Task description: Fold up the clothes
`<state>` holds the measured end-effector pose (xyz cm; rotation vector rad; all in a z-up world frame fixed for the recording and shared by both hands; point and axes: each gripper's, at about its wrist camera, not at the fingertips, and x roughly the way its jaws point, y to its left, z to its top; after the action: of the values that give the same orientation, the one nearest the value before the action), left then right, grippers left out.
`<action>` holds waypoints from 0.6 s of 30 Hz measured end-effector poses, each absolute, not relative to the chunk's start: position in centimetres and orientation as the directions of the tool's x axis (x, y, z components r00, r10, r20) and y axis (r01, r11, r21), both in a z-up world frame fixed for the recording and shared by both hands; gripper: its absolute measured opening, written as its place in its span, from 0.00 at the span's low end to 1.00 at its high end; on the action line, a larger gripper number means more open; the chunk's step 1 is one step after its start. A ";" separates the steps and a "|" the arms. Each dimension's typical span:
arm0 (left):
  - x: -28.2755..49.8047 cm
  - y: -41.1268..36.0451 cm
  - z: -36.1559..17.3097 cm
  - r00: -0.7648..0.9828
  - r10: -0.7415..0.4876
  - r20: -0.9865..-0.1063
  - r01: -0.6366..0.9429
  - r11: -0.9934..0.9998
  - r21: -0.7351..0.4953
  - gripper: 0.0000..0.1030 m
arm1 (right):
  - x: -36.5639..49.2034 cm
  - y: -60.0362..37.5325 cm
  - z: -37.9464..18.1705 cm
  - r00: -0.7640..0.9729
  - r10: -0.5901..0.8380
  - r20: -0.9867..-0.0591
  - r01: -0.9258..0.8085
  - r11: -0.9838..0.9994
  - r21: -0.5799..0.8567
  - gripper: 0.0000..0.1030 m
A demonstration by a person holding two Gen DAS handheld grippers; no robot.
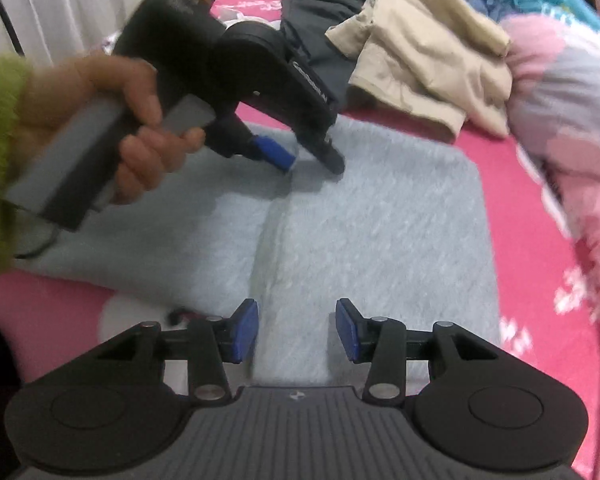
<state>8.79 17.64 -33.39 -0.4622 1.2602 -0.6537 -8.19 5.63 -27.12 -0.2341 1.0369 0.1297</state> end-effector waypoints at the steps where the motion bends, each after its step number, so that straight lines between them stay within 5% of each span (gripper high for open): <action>1: 8.7 17.6 -33.3 0.168 -0.676 -0.718 0.200 0.736 -0.646 0.36 | -8.0 5.8 -26.9 0.520 -0.006 -0.854 -0.219 0.966 -0.140 0.44; 8: 8.0 20.1 -33.9 0.157 -0.726 -0.670 0.177 0.688 -0.704 0.37 | -4.1 0.2 -23.6 0.665 0.026 -0.747 -0.226 0.960 -0.167 0.43; 12: 7.7 20.6 -33.8 0.137 -0.741 -0.658 0.242 0.669 -0.703 0.38 | -0.9 -1.1 -23.6 0.659 0.183 -0.730 -0.466 0.861 -0.205 0.40; 18: 7.4 19.9 -33.6 0.114 -0.738 -0.666 0.325 0.661 -0.677 0.38 | 4.3 1.2 -27.3 0.541 0.228 -0.809 -0.727 0.612 -0.313 0.39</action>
<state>7.44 19.93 -33.64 -0.4106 1.2258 -0.8115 4.32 1.23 -27.33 -0.7018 0.8085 0.6259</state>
